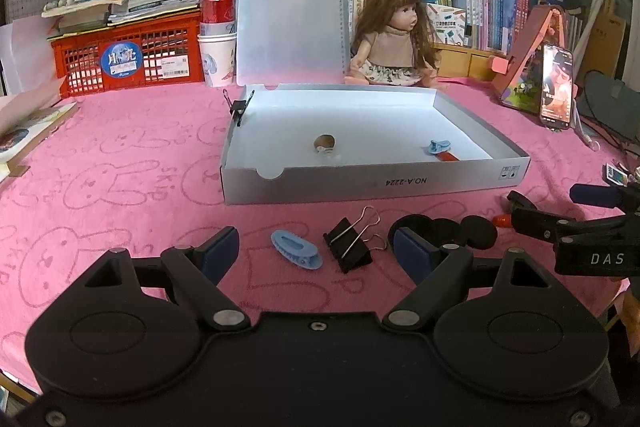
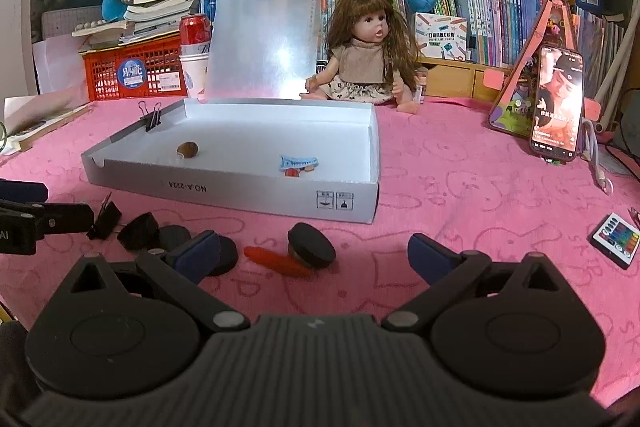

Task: Organize rigid objects
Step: 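Move the left tool toward the black binder clip while the right tool approaches the black pads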

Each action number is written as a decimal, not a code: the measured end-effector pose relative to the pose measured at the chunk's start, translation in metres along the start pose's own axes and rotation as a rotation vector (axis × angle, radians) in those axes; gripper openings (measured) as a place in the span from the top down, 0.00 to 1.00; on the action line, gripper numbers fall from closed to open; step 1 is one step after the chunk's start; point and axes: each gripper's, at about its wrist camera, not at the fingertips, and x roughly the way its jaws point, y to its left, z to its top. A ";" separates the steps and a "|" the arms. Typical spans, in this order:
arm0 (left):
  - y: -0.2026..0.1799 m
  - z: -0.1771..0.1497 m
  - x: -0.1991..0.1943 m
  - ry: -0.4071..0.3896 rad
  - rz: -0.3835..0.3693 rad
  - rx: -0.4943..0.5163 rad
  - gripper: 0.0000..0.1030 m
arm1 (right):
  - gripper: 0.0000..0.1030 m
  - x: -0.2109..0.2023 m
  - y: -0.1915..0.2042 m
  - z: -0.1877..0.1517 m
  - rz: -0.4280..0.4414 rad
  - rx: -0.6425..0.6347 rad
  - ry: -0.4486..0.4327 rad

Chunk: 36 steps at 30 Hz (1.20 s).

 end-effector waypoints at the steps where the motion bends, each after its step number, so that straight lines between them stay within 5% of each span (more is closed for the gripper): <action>1: 0.001 -0.001 0.001 0.003 -0.001 -0.003 0.19 | 0.00 0.000 0.000 -0.001 -0.001 0.001 0.003; 15: 0.001 -0.007 0.007 0.026 0.001 -0.006 0.20 | 0.00 0.005 -0.003 -0.008 -0.005 0.006 0.031; 28: 0.003 -0.008 0.006 0.014 0.004 -0.010 0.37 | 0.03 0.008 -0.006 -0.007 0.000 0.038 0.034; 33: 0.006 -0.004 0.009 0.004 0.005 -0.022 0.42 | 0.15 0.011 -0.012 -0.001 0.026 0.090 0.039; 36: 0.007 -0.001 0.009 -0.003 0.012 -0.039 0.53 | 0.23 0.013 -0.017 0.002 0.050 0.132 0.045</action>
